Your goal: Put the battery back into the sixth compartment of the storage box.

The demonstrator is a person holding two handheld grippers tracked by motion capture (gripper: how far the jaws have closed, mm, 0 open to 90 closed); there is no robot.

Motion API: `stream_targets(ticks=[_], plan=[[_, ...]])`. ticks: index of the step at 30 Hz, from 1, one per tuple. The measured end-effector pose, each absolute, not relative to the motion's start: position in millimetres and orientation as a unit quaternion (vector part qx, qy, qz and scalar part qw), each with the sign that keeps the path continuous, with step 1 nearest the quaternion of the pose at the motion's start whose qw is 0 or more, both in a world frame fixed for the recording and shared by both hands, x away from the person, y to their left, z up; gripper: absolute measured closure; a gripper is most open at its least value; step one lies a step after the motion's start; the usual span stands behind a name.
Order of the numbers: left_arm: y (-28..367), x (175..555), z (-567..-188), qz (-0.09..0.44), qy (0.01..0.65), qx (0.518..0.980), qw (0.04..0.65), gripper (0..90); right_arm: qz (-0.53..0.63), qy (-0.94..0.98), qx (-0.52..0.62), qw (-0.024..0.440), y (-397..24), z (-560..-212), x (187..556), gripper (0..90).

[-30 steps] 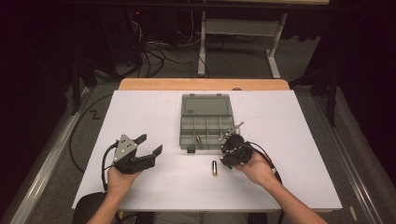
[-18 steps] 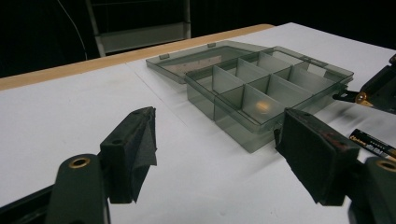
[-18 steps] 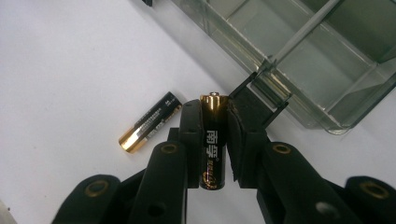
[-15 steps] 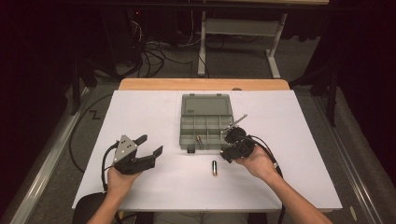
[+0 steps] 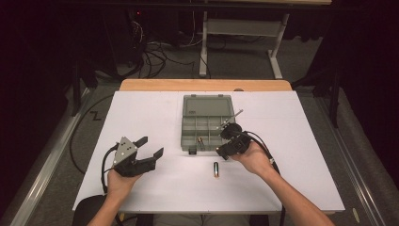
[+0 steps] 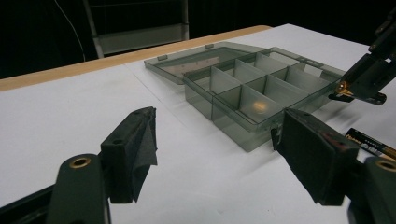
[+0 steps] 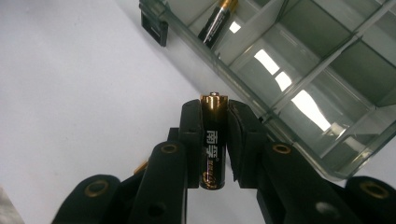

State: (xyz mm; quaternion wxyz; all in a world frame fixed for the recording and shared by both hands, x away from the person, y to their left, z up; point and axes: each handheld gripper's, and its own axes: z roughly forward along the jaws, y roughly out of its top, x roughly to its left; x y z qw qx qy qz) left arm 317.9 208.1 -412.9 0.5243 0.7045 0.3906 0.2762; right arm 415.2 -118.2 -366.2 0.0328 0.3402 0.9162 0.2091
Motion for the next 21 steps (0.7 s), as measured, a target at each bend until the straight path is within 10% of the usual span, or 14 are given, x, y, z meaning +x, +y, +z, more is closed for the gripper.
stream_targets(ticks=[21], plan=[[210, 314, -412, 0.274, 0.388, 0.702, 0.531, 28.1, 0.222, 0.917, 0.331, 0.026, -100, -357, 434, 79.0]])
